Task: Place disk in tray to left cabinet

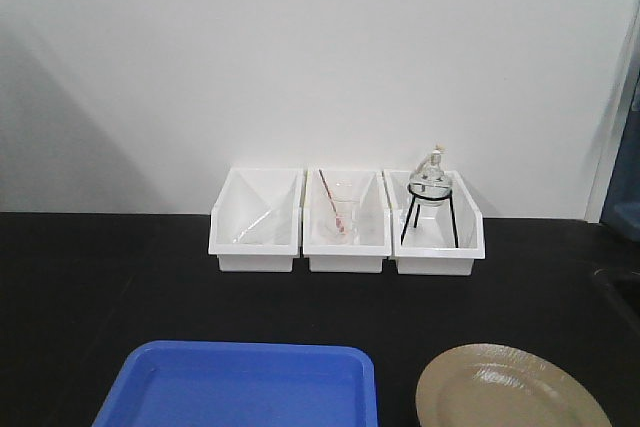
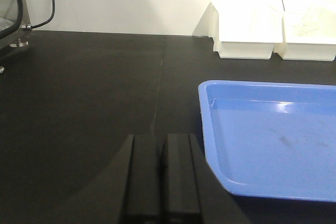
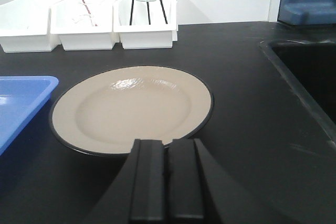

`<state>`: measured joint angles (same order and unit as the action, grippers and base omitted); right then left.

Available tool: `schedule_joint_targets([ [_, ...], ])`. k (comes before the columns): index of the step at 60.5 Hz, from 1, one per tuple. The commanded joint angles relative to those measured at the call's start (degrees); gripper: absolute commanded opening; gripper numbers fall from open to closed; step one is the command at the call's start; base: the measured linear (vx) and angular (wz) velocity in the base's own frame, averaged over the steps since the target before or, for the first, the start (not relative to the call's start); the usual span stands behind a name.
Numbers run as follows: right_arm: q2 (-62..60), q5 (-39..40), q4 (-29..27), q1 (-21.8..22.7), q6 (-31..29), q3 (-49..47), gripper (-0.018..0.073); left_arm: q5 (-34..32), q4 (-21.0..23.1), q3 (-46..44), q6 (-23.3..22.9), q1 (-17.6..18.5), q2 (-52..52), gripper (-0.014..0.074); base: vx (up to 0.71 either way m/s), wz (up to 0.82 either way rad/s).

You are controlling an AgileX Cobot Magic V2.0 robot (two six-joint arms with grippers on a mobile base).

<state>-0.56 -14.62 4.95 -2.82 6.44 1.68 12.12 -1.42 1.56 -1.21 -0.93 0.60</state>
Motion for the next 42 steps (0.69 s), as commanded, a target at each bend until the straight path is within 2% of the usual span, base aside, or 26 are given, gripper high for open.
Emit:
schedule_joint_targets([
  [1,-0.70,4.55,0.62,0.01,-0.29,1.23,-0.0008,-4.64,0.11,0.81,0.10,-0.03,-0.79,-0.0006,0.00,0.00],
  [42,-0.70,4.61,0.62,0.01,-0.29,1.23,-0.0008,-4.64,0.11,0.81,0.10,-0.03,-0.79,-0.0006,0.00,0.00],
])
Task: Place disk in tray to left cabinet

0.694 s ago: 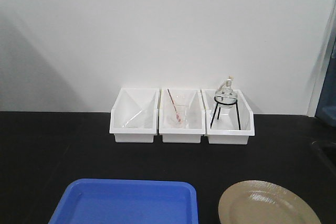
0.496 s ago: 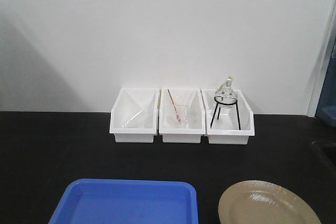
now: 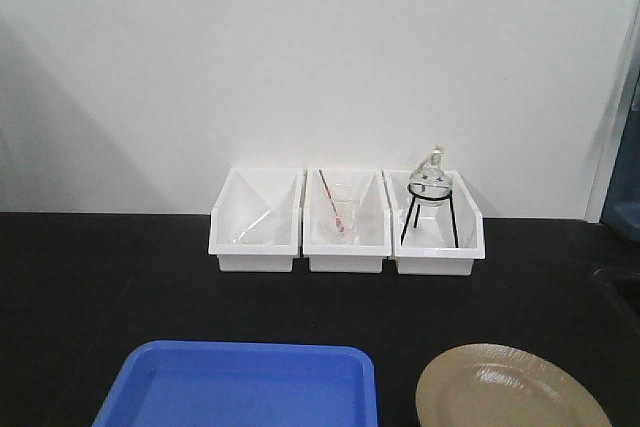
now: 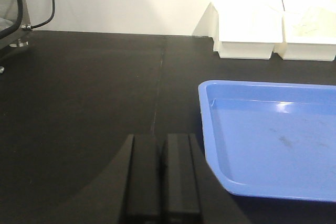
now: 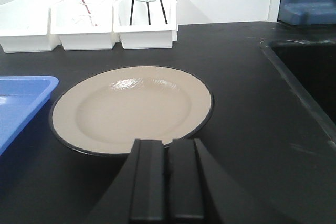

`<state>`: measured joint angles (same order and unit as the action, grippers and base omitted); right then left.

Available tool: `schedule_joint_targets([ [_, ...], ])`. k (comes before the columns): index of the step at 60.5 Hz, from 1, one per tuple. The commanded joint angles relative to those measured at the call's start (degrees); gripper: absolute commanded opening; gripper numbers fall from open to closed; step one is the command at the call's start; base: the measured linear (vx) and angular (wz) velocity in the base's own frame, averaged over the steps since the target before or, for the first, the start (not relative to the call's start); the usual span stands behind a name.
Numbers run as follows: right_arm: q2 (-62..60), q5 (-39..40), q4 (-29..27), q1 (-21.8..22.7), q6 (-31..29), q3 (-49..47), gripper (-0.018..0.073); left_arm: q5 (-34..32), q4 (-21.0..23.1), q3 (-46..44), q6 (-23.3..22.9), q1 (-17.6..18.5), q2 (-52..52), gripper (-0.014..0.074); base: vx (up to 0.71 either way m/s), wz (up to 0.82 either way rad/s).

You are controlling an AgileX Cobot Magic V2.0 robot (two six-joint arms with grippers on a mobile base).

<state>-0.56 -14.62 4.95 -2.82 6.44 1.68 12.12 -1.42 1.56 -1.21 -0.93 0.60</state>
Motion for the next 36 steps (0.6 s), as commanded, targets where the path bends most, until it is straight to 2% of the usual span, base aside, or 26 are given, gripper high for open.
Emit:
schedule_joint_targets([
  [1,-0.70,4.61,0.62,0.01,-0.29,1.23,-0.0008,-4.64,0.11,0.81,0.10,-0.03,-0.79,-0.0006,0.00,0.00],
  [14,-0.70,5.30,0.67,0.01,-0.31,1.23,-0.0008,-5.38,0.11,0.81,0.26,-0.03,-0.79,-0.0006,0.00,0.00],
  [19,-0.70,8.79,0.55,0.01,-0.31,1.23,-0.0008,-6.96,0.11,0.81,0.20,-0.03,-0.79,-0.0006,0.00,0.00],
  [36,-0.70,23.46,0.26,0.01,-0.17,1.14,-0.0008,-19.63,0.31,0.67,0.01,-0.03,-0.79,-0.0006,0.00,0.00],
])
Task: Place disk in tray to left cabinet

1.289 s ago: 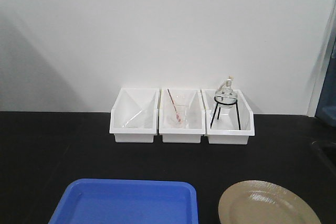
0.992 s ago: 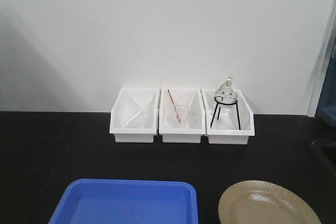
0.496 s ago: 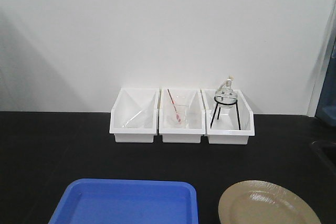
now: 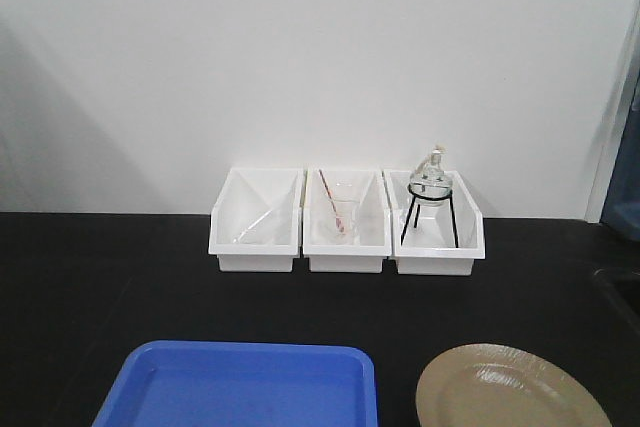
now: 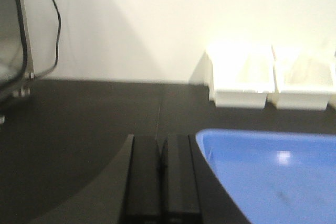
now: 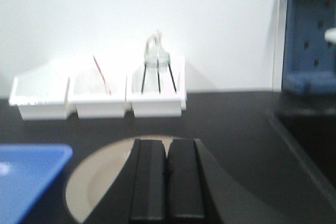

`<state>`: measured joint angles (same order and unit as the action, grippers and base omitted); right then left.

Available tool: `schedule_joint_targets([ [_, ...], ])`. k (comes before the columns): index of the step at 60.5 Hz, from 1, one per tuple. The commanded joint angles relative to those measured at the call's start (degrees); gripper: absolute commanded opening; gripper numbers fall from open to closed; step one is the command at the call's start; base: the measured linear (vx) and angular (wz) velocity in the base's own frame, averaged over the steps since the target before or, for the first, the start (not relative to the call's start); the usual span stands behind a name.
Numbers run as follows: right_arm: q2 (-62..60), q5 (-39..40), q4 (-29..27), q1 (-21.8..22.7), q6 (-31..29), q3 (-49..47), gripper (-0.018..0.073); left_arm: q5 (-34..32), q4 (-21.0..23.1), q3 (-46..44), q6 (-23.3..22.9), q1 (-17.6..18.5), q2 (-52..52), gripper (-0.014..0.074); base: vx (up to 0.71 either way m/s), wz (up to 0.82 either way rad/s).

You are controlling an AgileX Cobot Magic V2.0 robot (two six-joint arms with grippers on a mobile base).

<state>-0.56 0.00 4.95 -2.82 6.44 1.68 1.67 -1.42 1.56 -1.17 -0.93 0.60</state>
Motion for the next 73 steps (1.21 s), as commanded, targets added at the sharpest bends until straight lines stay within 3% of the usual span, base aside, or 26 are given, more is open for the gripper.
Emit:
schedule_joint_targets([
  [1,-0.70,9.32,-0.06,0.01,0.00,1.03,-0.0008,-10.05,0.72,0.51,-0.11,-0.03,-0.79,-0.0006,0.00,0.00],
  [9,-0.70,10.42,-4.47,0.01,2.37,-2.79,-0.0008,-16.78,5.06,-4.09,-3.20,-0.03,-0.79,-0.0006,0.00,0.00],
  [17,-0.28,5.87,-5.40,0.01,2.39,-12.14,-0.0005,-16.90,6.58,-14.44,-4.41,-0.03,-1.57,-0.0006,0.00,0.00],
  [24,2.95,-1.58,-4.95,0.01,2.26,-20.81,-0.0001,-10.29,5.89,-24.88,-3.93,-0.03,-5.03,-0.0006,0.00,0.00],
  [30,7.10,-8.53,-2.62,0.01,2.26,-25.89,0.0001,-0.58,4.08,-31.47,-3.38,-0.03,-9.77,-0.0006,0.00,0.00],
  [39,13.40,-11.75,2.64,0.01,2.26,-27.42,0.0010,9.66,3.35,-33.47,-2.40,-0.03,-15.55,-0.0003,0.00,0.00],
  [48,18.64,-11.33,2.49,0.01,2.74,-27.42,0.0040,14.53,3.54,-33.47,-2.40,-0.03,-19.72,0.0022,0.00,0.00],
  [58,23.57,-11.33,0.47,0.01,3.80,-27.42,0.0150,15.23,3.54,-33.47,-2.40,-0.03,-22.45,0.0122,0.00,0.00],
  [73,31.26,-11.35,-0.91,0.01,3.80,-27.42,0.0461,15.23,3.54,-33.47,-2.40,-0.03,-23.17,0.0353,0.00,0.00],
])
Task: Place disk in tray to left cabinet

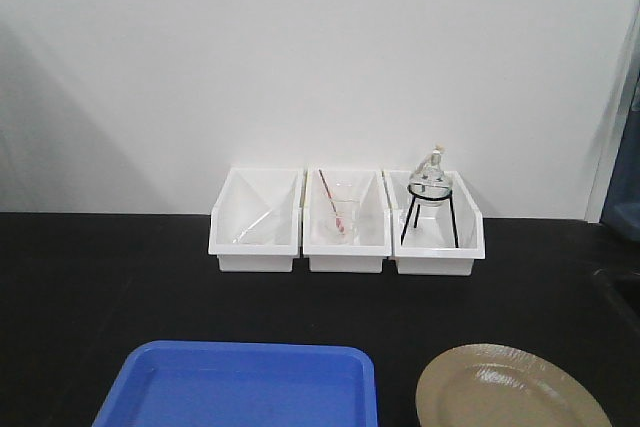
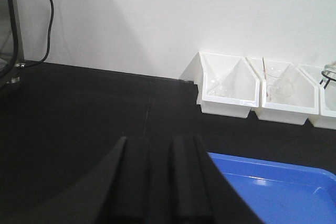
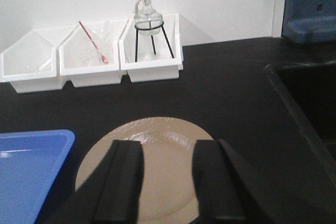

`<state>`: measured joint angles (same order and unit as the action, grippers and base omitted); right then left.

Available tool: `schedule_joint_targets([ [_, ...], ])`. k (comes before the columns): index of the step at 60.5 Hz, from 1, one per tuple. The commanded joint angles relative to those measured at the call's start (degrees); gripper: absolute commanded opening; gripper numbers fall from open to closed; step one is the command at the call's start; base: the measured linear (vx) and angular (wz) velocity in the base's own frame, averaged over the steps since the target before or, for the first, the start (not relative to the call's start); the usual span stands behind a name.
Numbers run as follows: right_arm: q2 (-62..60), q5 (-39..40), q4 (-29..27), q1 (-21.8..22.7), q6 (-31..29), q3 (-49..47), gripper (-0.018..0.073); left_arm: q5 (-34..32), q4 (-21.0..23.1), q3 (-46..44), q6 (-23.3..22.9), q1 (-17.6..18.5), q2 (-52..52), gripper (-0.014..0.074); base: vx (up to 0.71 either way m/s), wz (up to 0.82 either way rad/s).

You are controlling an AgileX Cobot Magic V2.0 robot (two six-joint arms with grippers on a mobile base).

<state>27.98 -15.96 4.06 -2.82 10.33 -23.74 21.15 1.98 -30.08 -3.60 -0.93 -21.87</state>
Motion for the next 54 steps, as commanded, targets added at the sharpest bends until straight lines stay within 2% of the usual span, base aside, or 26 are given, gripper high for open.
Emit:
schedule_joint_targets([
  [1,3.43,4.61,-0.01,0.01,-0.09,-2.00,0.0479,-4.25,0.13,-1.83,0.03,-0.03,-0.69,0.0363,0.00,0.00],
  [7,6.84,4.75,-2.40,0.01,0.61,-2.00,0.0522,-4.25,0.13,-1.83,-0.02,-0.03,-0.69,0.0383,0.00,0.00],
  [19,15.26,3.01,-14.87,0.01,7.59,-2.00,0.0501,-4.30,0.18,-1.83,-0.02,-0.03,-0.69,0.0383,0.00,0.00],
  [28,23.42,6.24,-25.63,0.01,16.08,-2.00,0.0475,-4.36,0.18,-1.83,-0.02,-0.03,-0.69,0.0383,0.00,0.00],
  [36,30.35,9.34,-33.11,0.01,18.97,-2.00,0.0455,-4.36,0.18,-1.83,-0.02,-0.03,-0.69,0.0383,0.00,0.00],
  [54,41.20,14.77,-34.52,0.01,18.97,-2.00,0.0449,-4.37,0.18,-1.83,-0.02,-0.03,-0.69,0.0379,0.00,0.00],
])
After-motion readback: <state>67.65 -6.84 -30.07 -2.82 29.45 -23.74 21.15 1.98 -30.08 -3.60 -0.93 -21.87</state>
